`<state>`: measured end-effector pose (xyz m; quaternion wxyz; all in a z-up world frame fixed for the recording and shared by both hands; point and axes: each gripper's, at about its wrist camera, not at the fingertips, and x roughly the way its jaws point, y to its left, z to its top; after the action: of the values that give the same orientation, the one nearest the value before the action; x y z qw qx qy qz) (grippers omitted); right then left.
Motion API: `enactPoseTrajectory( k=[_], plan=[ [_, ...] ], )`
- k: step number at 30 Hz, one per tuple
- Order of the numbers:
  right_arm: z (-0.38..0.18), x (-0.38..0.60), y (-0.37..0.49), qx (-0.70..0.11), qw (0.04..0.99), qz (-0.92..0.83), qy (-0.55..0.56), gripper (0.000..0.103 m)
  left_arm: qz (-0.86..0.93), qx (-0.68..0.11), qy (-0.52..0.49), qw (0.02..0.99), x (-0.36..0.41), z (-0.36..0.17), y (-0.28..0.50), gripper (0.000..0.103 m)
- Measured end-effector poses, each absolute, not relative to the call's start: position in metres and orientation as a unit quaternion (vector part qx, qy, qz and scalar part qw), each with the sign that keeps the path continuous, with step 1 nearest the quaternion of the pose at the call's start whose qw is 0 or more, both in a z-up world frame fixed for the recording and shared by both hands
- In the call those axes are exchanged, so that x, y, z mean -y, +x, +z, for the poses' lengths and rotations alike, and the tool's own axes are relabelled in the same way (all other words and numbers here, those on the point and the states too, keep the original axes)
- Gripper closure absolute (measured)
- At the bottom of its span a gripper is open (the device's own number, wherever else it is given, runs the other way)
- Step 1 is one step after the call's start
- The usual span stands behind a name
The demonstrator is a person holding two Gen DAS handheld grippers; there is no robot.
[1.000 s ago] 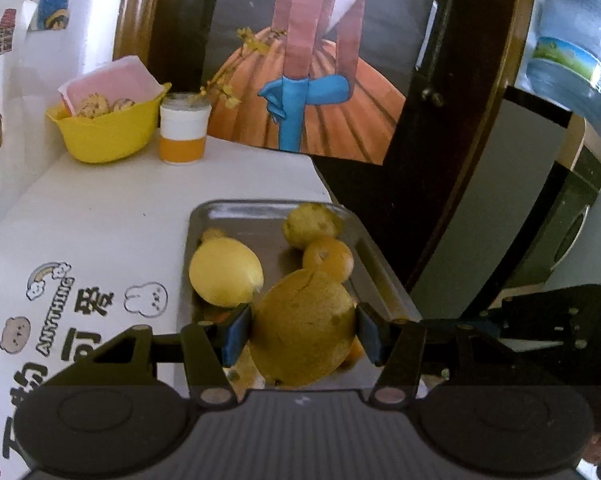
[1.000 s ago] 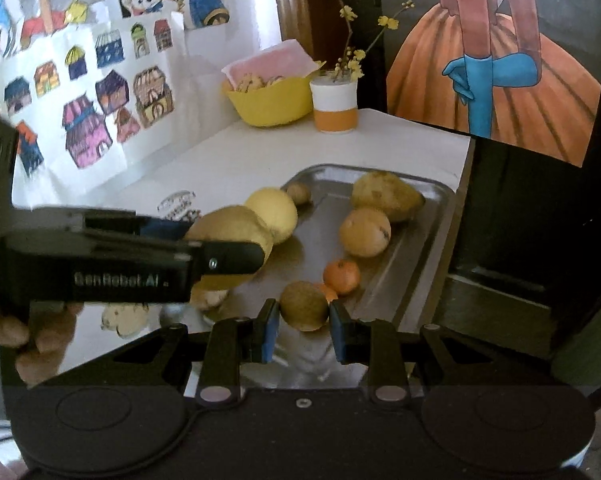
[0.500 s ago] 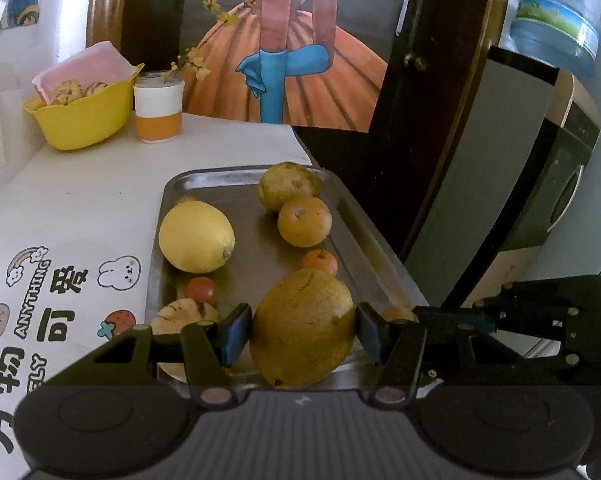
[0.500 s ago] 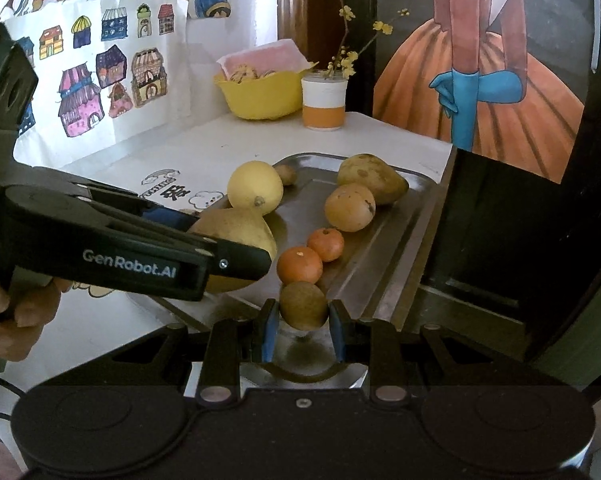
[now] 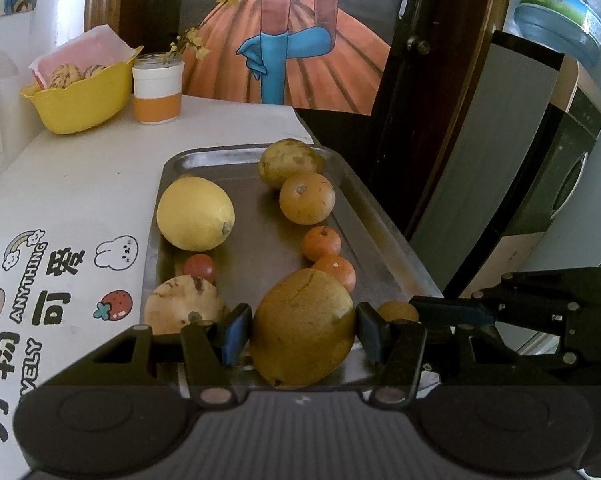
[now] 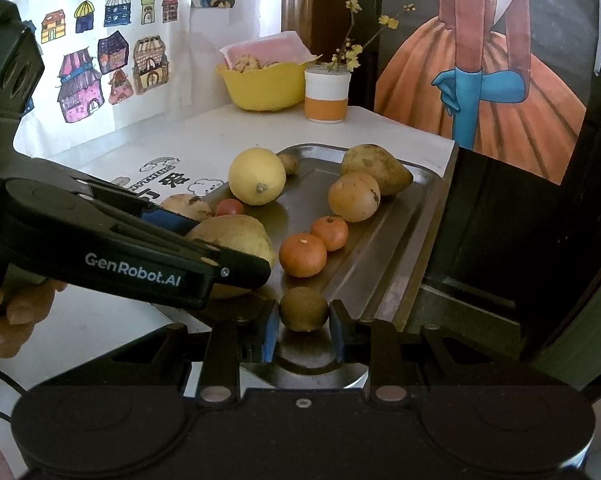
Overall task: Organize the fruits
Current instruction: 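Carry the small brown fruit with the right tool while the left tool carries the pear to the tray, then open both tools on the tray and withdraw them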
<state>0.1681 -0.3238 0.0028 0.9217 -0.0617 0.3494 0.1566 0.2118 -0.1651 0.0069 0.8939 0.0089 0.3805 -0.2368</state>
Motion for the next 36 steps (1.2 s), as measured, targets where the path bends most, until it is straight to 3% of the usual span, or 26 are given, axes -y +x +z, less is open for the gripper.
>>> enactPoseTrajectory(
  k=[8,19,36],
  plan=[
    [0.002,0.326,0.168,-0.349,0.923,0.155,-0.055,0.072,-0.237,-0.382,0.007,0.893,0.165,0.007,0.212,0.042],
    [0.006,0.328,0.155,-0.337,0.93,0.144,-0.032,0.048,-0.246,-0.365,-0.016,0.898,0.155,0.013,0.204,0.038],
    [0.045,0.332,0.099,-0.263,0.961,0.087,0.015,0.011,-0.205,-0.287,-0.067,0.933,0.113,0.049,0.164,0.003]
  ],
)
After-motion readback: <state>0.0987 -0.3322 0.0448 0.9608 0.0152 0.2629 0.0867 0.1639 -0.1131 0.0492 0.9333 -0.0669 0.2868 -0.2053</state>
